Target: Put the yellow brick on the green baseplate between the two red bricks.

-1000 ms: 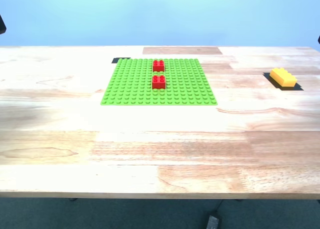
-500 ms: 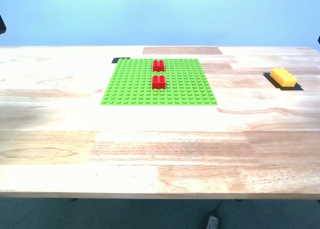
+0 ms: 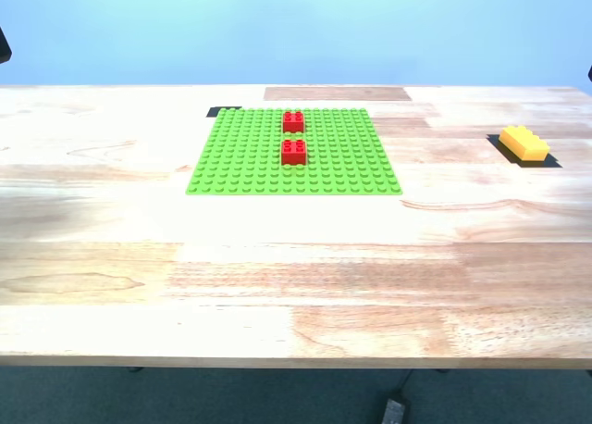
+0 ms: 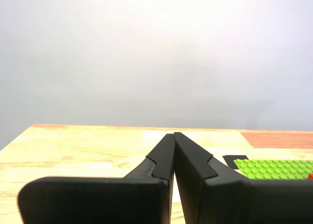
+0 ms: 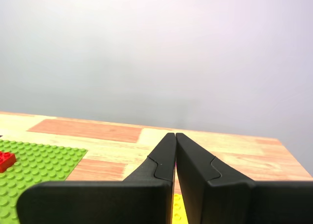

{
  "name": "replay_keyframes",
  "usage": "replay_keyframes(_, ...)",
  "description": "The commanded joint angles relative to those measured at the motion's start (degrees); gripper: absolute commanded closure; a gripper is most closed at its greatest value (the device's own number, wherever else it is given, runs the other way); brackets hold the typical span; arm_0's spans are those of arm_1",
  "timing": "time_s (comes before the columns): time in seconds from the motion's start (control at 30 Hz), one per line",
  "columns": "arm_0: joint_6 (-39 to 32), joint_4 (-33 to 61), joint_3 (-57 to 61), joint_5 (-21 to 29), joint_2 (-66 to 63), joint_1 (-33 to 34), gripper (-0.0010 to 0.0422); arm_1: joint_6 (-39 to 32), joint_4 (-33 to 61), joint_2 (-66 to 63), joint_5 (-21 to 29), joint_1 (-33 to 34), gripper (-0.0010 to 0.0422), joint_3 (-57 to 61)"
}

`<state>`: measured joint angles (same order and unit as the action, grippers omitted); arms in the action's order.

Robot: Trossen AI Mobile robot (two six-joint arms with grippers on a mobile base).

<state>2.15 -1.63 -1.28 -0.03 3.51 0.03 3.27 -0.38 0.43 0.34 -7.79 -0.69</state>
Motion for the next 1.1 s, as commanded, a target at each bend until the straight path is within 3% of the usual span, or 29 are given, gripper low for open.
replay_keyframes(0.03,0.02,-0.09,0.0,0.04,0.0,-0.02,0.0413,0.0,-0.04,0.0,0.0,-0.02,0.0412,0.0)
replay_keyframes(0.43,0.04,-3.98,0.0,0.48,0.0,-0.02,0.0412,2.82,-2.08,0.0,-0.2,-0.02,0.0412,0.0)
replay_keyframes(0.53,-0.02,-4.87,0.0,0.83,0.0,-0.02,0.0412,-1.14,-4.09,0.0,-0.2,0.0,0.0412,0.0)
replay_keyframes(0.63,-1.38,-4.83,-0.37,5.31,0.13,0.0,0.0412,-1.9,-6.47,0.0,-0.22,0.0,0.0412,-0.13)
replay_keyframes(0.77,-2.14,4.15,-6.91,7.41,2.89,0.0,0.0413,-5.75,-2.19,2.14,0.37,0.11,0.0413,-4.7)
replay_keyframes(0.93,-4.44,8.41,-18.01,13.53,10.8,0.09,0.0413,-9.33,4.5,11.28,0.31,0.94,0.0413,-13.55)
replay_keyframes(1.1,-13.88,25.94,-35.54,22.91,24.5,0.09,0.0413,-9.05,14.93,26.14,0.22,2.78,0.0413,-26.32)
